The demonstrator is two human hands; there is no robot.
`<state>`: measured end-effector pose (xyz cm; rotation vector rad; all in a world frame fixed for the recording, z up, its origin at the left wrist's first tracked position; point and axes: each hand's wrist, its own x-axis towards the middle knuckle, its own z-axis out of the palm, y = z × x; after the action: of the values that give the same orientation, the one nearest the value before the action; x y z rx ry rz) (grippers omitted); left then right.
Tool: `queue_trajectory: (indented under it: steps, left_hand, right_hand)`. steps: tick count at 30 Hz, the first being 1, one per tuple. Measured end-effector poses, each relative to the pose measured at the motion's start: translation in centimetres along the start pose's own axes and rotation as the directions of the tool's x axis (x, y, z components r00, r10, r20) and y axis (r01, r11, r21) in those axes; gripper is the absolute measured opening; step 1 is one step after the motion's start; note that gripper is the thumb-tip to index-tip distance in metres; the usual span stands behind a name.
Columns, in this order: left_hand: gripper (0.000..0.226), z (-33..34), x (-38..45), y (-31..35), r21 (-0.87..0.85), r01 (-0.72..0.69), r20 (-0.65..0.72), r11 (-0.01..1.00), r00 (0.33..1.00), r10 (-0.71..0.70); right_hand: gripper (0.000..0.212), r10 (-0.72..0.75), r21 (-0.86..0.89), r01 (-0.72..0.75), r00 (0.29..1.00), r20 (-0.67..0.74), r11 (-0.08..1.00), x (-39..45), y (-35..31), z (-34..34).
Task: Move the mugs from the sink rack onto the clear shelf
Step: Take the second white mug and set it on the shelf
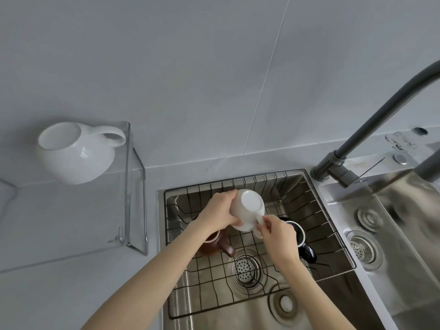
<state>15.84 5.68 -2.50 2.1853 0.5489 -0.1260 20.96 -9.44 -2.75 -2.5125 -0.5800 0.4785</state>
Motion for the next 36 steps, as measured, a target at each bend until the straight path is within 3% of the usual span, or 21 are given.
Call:
queue_trajectory:
  steps: [6, 11, 15, 22, 26, 30, 36]
  left_hand:
    - [0.077, -5.0, -4.0, 3.1, -0.039, -0.11, -0.235, 0.993, 0.967, 0.097]
    - [0.079, -11.6, -10.3, 4.8, -0.022, -0.194, -0.529, 0.981, 0.835, 0.153]
    - [0.082, -15.7, -14.8, 3.8, -0.006, -0.161, -0.65, 0.987, 0.751, 0.118]
    - [0.075, -19.4, -21.9, -2.0, -0.103, 0.008, -0.718, 0.995, 0.691, -0.08]
    - [0.064, -19.2, -23.8, -4.0, -0.195, 0.032, -0.728, 0.98, 0.665, -0.166]
    - [0.067, -18.0, -24.3, -4.9, -0.225, 0.041, -0.745, 0.973, 0.637, -0.199]
    - [0.059, -16.7, -24.0, -5.5, -0.256, 0.086, -0.731, 0.963, 0.634, -0.251]
  right_hand:
    - [0.021, -0.152, 0.128, 0.17, 0.978, -0.142, 0.977, -2.0, -5.2, -5.0]
    - [0.02, -0.337, 0.193, 0.377, 0.917, -0.212, 0.906, -4.7, -12.4, -7.8]
    - [0.017, -0.476, 0.224, 0.513, 0.856, -0.2, 0.829, -6.1, -17.5, -7.5]
    - [0.016, -0.646, 0.159, 0.651, 0.758, -0.092, 0.742, -8.3, -24.0, -1.7]
    - [0.016, -0.673, 0.135, 0.666, 0.739, 0.007, 0.733, -8.9, -25.4, 0.4]
    - [0.014, -0.686, 0.104, 0.679, 0.725, 0.064, 0.727, -8.8, -25.2, 0.9]
    - [0.013, -0.68, 0.116, 0.67, 0.723, 0.122, 0.733, -8.4, -24.9, 1.0]
